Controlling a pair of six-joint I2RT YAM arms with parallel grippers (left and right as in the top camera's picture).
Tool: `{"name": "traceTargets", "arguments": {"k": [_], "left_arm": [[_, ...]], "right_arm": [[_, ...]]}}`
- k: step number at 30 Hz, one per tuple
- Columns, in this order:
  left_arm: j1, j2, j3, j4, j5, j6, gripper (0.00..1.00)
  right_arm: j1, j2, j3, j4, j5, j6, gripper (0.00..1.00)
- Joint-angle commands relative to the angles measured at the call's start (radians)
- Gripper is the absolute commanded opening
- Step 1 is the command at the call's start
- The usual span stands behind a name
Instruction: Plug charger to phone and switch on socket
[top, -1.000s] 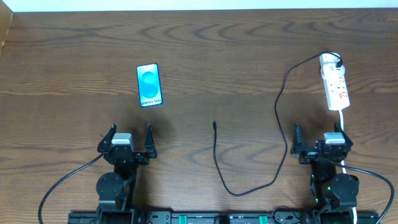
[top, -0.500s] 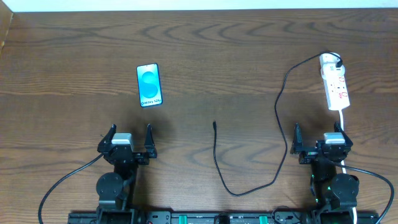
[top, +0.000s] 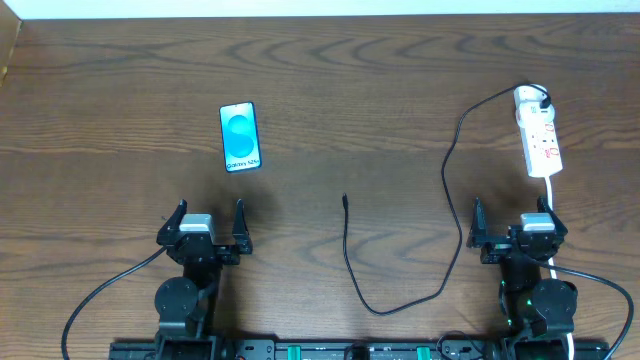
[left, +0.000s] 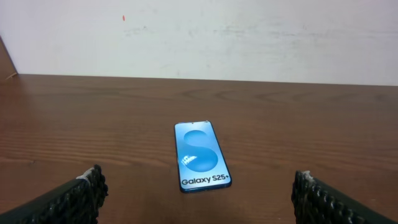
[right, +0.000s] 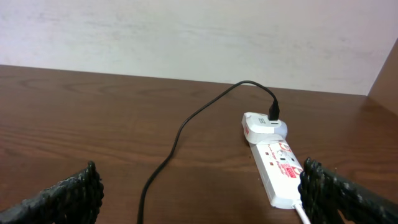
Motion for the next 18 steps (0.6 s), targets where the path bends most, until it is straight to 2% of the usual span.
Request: {"name": "traceTargets", "arguments": {"k": [1, 18], "left_arm": [[0.002, -0.006, -0.014, -0.040, -0.002, 0.014, 0.96], [0.002, -0.006, -0.014, -0.041, -0.017, 0.014, 0.96]], "right_arm": [[0.003, -0.007, -0.001, -0.003, 0.012, 0.005, 0.99], [0.003, -0.007, -0.001, -0.003, 0.012, 0.005, 0.99]]}}
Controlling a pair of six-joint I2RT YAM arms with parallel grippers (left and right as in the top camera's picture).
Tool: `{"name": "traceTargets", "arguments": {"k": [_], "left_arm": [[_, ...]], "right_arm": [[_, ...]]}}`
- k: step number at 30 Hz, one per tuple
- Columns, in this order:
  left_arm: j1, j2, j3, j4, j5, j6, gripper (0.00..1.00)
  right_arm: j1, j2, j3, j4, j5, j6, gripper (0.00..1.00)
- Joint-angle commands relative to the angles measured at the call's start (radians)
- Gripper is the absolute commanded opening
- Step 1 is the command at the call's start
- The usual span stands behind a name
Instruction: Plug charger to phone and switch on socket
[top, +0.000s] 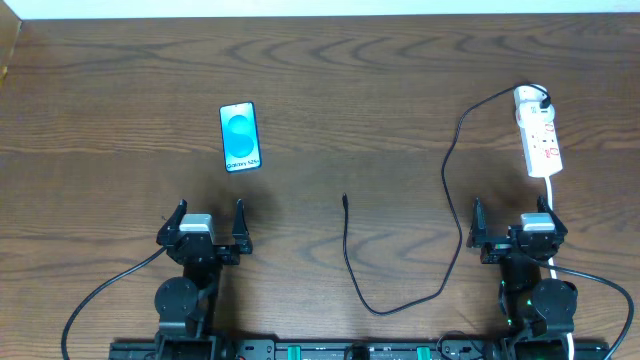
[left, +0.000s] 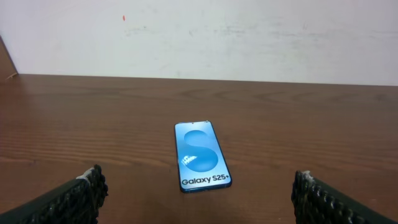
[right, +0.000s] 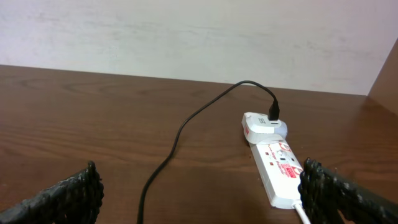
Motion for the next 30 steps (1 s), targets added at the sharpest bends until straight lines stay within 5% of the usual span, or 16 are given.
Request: {"name": "traceTargets", "arguments": {"k": [1, 7, 13, 18, 30], "left_arm": [[0.002, -0.006, -0.014, -0.041, -0.016, 0.014, 0.96], [0.002, -0.006, -0.014, -0.036, 0.000, 0.003, 0.96], [0.002, -0.006, 0.008, -0.064, -0.001, -0.171, 0.97], [0.002, 0.010, 0.075, -0.129, 0.003, -0.198, 0.97], [0.002, 0.361, 0.430, -0.278, -0.035, -0.217, 0.96]], "right_arm": [[0.003, -0.007, -0.001, -0.003, 0.012, 0.005, 0.99], [0.003, -0.007, -0.001, -0.003, 0.012, 0.005, 0.99], [0.003, -0.007, -0.001, -0.003, 0.012, 0.005, 0.99], [0.003, -0.007, -0.001, -0.003, 0.012, 0.005, 0.99], [0.003, -0.007, -0.001, -0.003, 0.012, 0.005, 0.99]]}}
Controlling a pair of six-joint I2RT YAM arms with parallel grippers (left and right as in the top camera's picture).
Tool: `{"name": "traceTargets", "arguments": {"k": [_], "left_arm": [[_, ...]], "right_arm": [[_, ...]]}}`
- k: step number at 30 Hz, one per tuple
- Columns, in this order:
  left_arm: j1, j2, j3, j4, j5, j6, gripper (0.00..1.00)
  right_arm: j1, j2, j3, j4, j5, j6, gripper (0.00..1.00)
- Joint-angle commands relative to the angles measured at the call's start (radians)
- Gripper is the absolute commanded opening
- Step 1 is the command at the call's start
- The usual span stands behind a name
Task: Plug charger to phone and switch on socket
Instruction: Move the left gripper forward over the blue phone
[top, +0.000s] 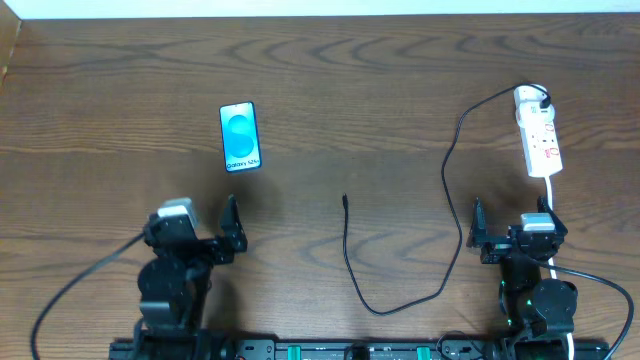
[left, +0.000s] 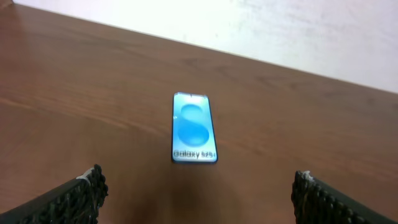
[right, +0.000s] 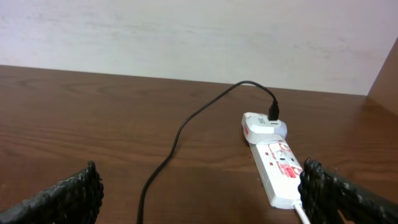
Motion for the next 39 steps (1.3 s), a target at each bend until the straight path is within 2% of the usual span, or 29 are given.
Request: {"name": "traceTargets", "arguments": {"k": [1, 7, 10, 24, 29, 39], "left_arm": [[0.002, 0.129, 0.121, 0.000, -0.016, -0.021, 0.97], [0.002, 0.392, 0.333, -0.060, -0.013, -0.053, 0.96], [0.002, 0.541, 0.482, -0.167, -0.011, -0.087, 0.97], [0.001, 1.214, 1.219, -0.683, 0.053, -0.088, 0.96], [0.000, 1.324, 1.261, -0.706, 0.117, -0.089, 0.96], [0.001, 1.405, 1.260, -0.706, 0.116, -0.088, 0.98]], "right_arm": [[0.003, -0.007, -0.001, -0.003, 0.011, 0.005, 0.99], [0.003, -0.007, -0.001, -0.003, 0.011, 0.005, 0.99], [0.003, -0.007, -0.001, -0.003, 0.011, 0.005, 0.99], [0.003, -0.007, -0.001, -0.003, 0.011, 0.005, 0.99], [0.003, -0.007, -0.001, -0.003, 0.011, 0.005, 0.99], [0.003, -0.007, -0.001, -0.003, 0.011, 0.005, 0.99]]}}
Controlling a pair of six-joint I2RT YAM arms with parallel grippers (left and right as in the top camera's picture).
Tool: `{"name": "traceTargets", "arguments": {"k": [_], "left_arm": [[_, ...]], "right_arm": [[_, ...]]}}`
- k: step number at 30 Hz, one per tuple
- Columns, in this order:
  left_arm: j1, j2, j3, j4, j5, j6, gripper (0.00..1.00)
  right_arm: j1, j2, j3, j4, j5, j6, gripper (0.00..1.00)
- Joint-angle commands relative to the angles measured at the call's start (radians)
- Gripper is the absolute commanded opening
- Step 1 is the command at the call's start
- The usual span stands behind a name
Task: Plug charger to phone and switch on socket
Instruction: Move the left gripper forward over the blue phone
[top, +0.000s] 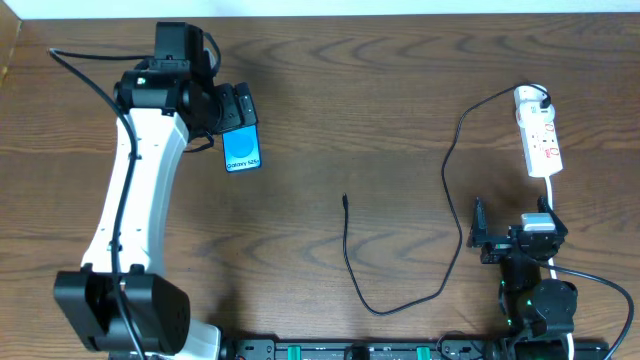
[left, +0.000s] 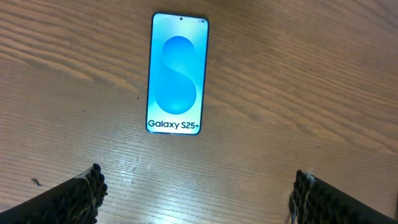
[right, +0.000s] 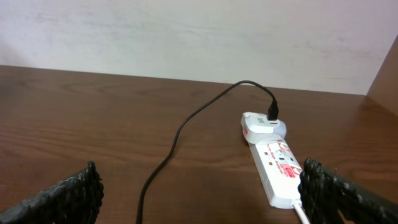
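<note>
The phone (top: 243, 152), blue screen up and reading "Galaxy S25+", lies on the table at the back left; in the left wrist view the phone (left: 177, 73) lies flat just ahead of the fingers. My left gripper (top: 226, 108) hovers above it, open and empty, as the left wrist view of the gripper (left: 198, 186) shows. The black charger cable (top: 352, 262) loops across the middle, its free plug end (top: 344, 198) bare on the wood. It runs to the white adapter (right: 264, 126) in the power strip (right: 281, 172). My right gripper (right: 199, 190) rests open near the front right.
The power strip (top: 538, 140) lies along the back right, its white lead running toward the right arm's base (top: 537, 300). The table's (top: 330, 80) far edge meets a pale wall. The left arm (top: 135, 190) stretches over the table's left side.
My left arm has stretched out from near the front edge to the back left, and its open gripper now looks straight down on the phone. Phone, cable and right arm are unchanged.
Both grippers first rested open at the front edge, the phone far ahead of the left one. Then the left arm had turned and lifted a little toward the phone. Now it hangs over the phone, still open; the right arm has stayed put throughout.
</note>
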Motion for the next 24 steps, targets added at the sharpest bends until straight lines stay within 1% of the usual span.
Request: {"name": "traceTargets", "arguments": {"k": [1, 10, 11, 13, 14, 15, 16, 17, 21, 24], "left_arm": [[0.001, 0.008, 0.019, -0.003, 0.014, -0.009, 0.98], [-0.005, 0.018, 0.029, -0.053, -0.010, -0.028, 0.98], [-0.005, 0.026, 0.041, -0.070, -0.024, -0.029, 0.96], [-0.005, 0.053, 0.086, -0.113, -0.058, -0.043, 0.75], [-0.005, 0.072, 0.116, -0.133, -0.060, -0.042, 0.71], [-0.005, 0.094, 0.150, -0.149, -0.059, -0.034, 0.70], [-0.005, 0.116, 0.186, -0.163, -0.060, -0.027, 0.77], [-0.005, 0.140, 0.222, -0.177, -0.060, -0.020, 0.98], [-0.005, 0.234, 0.356, -0.232, -0.068, -0.006, 0.98], [-0.005, 0.305, 0.417, -0.262, -0.074, 0.005, 0.98]], "right_arm": [[0.003, -0.006, -0.001, -0.003, 0.008, 0.005, 0.99], [0.003, -0.006, -0.001, -0.003, 0.008, 0.005, 0.99], [0.003, -0.006, -0.001, -0.003, 0.008, 0.005, 0.99], [0.003, -0.006, -0.001, -0.003, 0.008, 0.005, 0.99], [0.003, -0.006, -0.001, -0.003, 0.008, 0.005, 0.99], [0.003, -0.006, -0.001, -0.003, 0.008, 0.005, 0.99], [0.003, -0.006, -0.001, -0.003, 0.008, 0.005, 0.99], [0.003, -0.006, -0.001, -0.003, 0.008, 0.005, 0.99], [0.003, -0.006, -0.001, -0.003, 0.008, 0.005, 0.99], [0.003, -0.006, -0.001, -0.003, 0.008, 0.005, 0.99]]}}
